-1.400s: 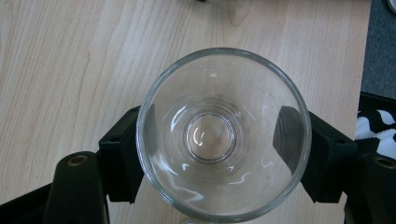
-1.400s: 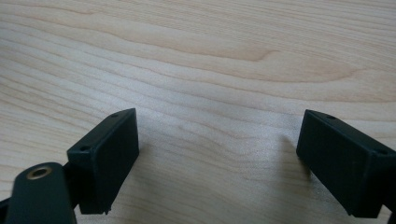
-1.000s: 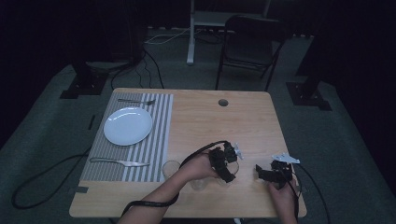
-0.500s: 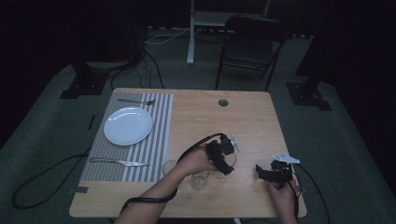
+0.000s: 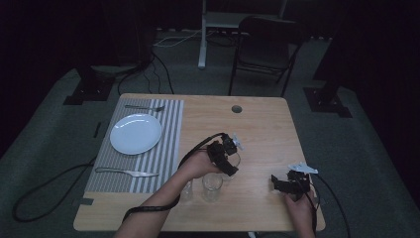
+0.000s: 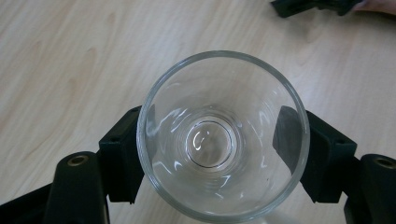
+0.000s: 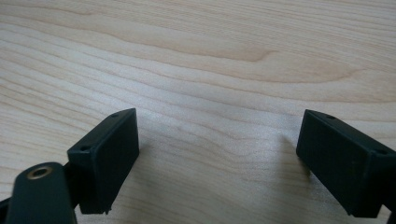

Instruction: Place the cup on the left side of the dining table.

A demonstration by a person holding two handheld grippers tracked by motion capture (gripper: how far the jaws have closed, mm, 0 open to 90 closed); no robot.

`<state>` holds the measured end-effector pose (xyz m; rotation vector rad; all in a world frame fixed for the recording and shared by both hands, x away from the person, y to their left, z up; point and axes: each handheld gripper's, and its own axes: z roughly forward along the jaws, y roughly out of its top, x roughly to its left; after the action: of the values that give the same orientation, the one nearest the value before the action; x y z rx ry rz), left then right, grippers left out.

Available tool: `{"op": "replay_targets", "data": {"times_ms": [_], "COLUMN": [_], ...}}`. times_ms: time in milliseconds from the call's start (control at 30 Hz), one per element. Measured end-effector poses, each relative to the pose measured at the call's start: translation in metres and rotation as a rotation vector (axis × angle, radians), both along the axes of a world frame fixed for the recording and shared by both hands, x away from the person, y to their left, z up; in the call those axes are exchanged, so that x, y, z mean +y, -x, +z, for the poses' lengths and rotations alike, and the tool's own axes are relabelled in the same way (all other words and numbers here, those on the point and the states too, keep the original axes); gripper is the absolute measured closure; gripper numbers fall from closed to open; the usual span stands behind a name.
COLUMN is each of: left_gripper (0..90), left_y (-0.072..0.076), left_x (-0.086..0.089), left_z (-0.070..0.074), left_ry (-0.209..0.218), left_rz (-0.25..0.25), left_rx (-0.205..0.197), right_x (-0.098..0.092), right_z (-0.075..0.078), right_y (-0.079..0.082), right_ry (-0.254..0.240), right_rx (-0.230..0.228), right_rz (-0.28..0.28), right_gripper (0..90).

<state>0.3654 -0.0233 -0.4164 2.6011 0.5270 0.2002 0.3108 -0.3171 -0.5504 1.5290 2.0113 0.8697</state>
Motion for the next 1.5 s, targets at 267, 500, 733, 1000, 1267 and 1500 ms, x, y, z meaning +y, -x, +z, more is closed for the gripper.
{"op": "replay_targets", "data": {"times_ms": [267,500,733,1000,1267,1500], "left_gripper": [28.9,28.9,28.9,28.9,28.9,28.9], "left_y": [-0.008,-0.009,-0.012,-0.013,-0.017,-0.022], "left_x": [0.023,0.044,0.065,0.094,0.121,0.143], "left_z": [0.003,0.006,0.008,0.007,0.007,0.006], "left_ry": [0.003,0.013,0.005,0.004,-0.008,-0.017], "left_rz": [0.057,0.115,0.157,0.226,0.296,0.353], "left_rx": [0.000,-0.010,-0.010,-0.016,-0.010,-0.016], "right_x": [0.000,0.000,0.000,0.000,0.000,0.000], "right_z": [0.000,0.000,0.000,0.000,0.000,0.000], "right_y": [0.000,0.000,0.000,0.000,0.000,0.000], "right_ry": [0.000,0.000,0.000,0.000,0.000,0.000], "right_rx": [0.000,0.000,0.000,0.000,0.001,0.001], "right_rz": [0.000,0.000,0.000,0.000,0.000,0.000], "right_gripper": [12.7,12.7,12.7,12.7,12.7,12.7]}}
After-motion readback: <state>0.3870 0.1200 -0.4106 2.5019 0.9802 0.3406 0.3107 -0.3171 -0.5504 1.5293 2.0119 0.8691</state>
